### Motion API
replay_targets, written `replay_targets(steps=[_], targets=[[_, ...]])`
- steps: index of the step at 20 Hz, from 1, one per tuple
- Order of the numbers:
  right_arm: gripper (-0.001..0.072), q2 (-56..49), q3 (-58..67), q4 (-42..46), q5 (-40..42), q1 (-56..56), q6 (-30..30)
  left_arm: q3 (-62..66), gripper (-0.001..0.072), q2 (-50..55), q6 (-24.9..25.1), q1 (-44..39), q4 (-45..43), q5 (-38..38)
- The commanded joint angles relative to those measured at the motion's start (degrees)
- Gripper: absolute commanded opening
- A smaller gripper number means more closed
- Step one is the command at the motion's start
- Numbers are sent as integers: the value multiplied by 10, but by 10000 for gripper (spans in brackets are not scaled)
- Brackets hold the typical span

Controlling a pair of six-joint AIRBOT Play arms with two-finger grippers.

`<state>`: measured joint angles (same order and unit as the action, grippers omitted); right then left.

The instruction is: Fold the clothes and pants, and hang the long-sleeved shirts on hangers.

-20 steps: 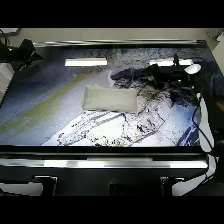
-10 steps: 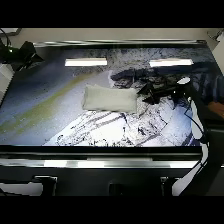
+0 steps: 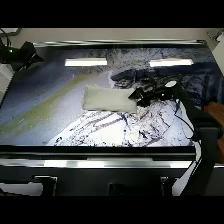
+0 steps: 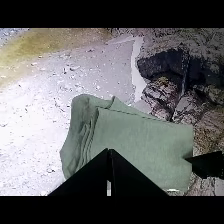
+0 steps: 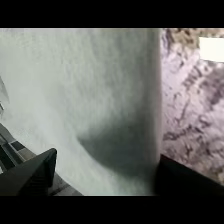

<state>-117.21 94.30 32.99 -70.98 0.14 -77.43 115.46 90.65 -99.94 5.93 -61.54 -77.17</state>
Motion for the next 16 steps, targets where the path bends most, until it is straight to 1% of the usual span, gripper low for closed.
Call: replay_targets(steps=[1, 2, 3, 4, 5, 7, 9, 11, 16], targets=[[614, -2, 0, 14, 46, 31, -12, 0, 24, 0, 10, 0, 0, 0], [574, -2, 0, 14, 54, 35, -12, 0, 24, 0, 10, 0, 0, 0], [410, -2, 0, 13, 58, 38, -12, 0, 24, 0, 10, 0, 0, 0], [169, -2, 0, 10, 61, 38, -13, 0, 23, 0, 10, 0, 0, 0], [36, -1, 0, 2, 61, 38, -12, 0, 24, 0, 10, 0, 0, 0], [32, 12, 1, -8, 71, 36, -12, 0, 23, 0, 10, 0, 0, 0], [30, 40, 2, -7, 110, 35, -17, 0, 24, 0, 10, 0, 0, 0], [30, 59, 26, 17, 146, 21, -66, 0, 24, 0, 10, 0, 0, 0], [30, 61, 137, 58, 147, -65, -137, 0, 23, 0, 10, 0, 0, 0]])
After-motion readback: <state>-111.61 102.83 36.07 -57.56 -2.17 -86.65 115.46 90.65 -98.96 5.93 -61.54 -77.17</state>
